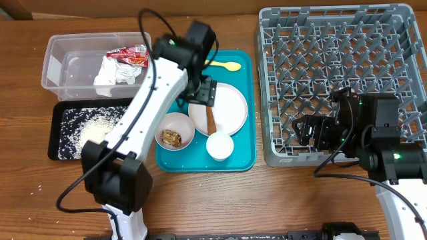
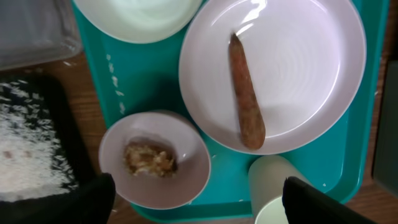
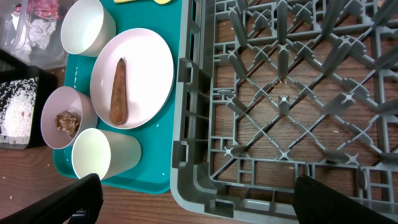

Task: Sort waste into correct bins and load items into the dishwasher
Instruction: 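Grasp the pink bowl of food scraps with the left gripper, then tip the pink bowl over the black tray to dump the scraps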

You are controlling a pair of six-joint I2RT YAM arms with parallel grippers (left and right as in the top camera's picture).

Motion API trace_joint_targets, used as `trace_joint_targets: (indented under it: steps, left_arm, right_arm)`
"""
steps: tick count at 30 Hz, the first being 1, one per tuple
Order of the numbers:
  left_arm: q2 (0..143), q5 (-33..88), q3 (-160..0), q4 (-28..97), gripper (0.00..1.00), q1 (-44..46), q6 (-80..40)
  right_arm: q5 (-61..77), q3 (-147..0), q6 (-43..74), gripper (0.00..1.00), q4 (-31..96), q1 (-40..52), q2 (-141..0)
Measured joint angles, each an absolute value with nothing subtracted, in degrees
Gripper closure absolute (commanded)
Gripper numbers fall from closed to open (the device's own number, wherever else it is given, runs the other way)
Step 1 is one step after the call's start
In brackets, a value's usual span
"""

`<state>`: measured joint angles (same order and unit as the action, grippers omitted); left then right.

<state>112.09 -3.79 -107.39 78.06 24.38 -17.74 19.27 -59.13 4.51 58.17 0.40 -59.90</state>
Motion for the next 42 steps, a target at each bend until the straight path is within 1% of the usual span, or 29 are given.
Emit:
trace_joint_targets:
  steps: [2, 5, 7, 8, 9, 12, 13, 14, 17, 19, 27, 32, 34, 36, 39, 42]
  left_arm:
    - [112.51, -2.92, -102.94, 74.48, 0.15, 24.4, -19.57]
    - [112.73, -2.09, -96.05, 68.79, 0.3, 24.38, -22.11]
    - [112.77, -1.83, -92.9, 65.89, 0.43, 24.38, -23.97]
    - [112.77, -1.45, -90.91, 63.46, 0.48, 24.38, -24.51]
    - [112.79, -1.26, -89.76, 62.26, 0.51, 24.38, -25.26]
    - [112.79, -0.8, -85.97, 59.05, 0.55, 24.38, -26.65]
    - [112.79, -0.73, -84.97, 58.33, 0.59, 24.38, -26.79]
    - [112.79, -0.62, -83.92, 57.74, 0.67, 24.38, -27.05]
    - [112.84, -0.43, -81.32, 56.18, 0.86, 24.38, -27.77]
    - [112.84, -0.4, -80.75, 55.68, 0.96, 24.38, -28.16]
    - [112.81, -1.08, -81.01, 56.77, 0.96, 24.38, -28.38]
    - [112.88, -0.6, -86.91, 67.99, 0.96, 24.38, -26.5]
    - [113.01, -0.58, -91.59, 72.95, 0.96, 24.38, -24.99]
    - [113.19, -0.38, -100.77, 79.88, 0.96, 24.38, -22.26]
    - [113.21, -0.32, -109.69, 86.08, 0.96, 23.94, -19.29]
    - [112.51, 0.12, -115.33, 90.39, 0.96, 22.55, -16.67]
  right_arm:
    - [19.31, -59.16, 4.51, 0.0, 58.24, 0.4, -59.9]
    - [19.27, -59.13, 4.49, 0.0, 58.54, 0.4, -59.9]
    - [19.29, -59.16, 4.51, 0.0, 58.52, 0.4, -59.9]
    - [19.31, -59.13, 4.49, 0.0, 58.54, 0.4, -59.9]
    - [19.31, -59.13, 4.49, 0.0, 58.59, 0.4, -59.9]
    - [19.29, -59.13, 4.51, 0.0, 58.61, 0.4, -59.9]
    - [19.31, -59.13, 4.49, 0.0, 58.57, 0.4, -59.9]
    - [19.33, -59.13, 4.49, 0.0, 58.61, 0.4, -59.9]
    - [19.31, -59.16, 4.49, 0.0, 58.59, 0.4, -59.9]
    - [19.29, -59.13, 4.49, 0.0, 58.57, 0.4, -59.9]
    - [19.31, -59.13, 4.49, 0.0, 58.57, 0.4, -59.9]
    - [19.29, -59.13, 4.51, 0.0, 58.5, 0.4, -59.9]
    - [19.31, -59.13, 4.51, 0.0, 58.54, 0.4, -59.9]
    - [19.31, -59.13, 4.51, 0.0, 58.63, 0.4, -59.9]
    - [19.31, -59.13, 4.51, 0.0, 58.57, 0.4, -59.9]
    - [19.33, -59.13, 4.49, 0.0, 58.59, 0.4, -59.9]
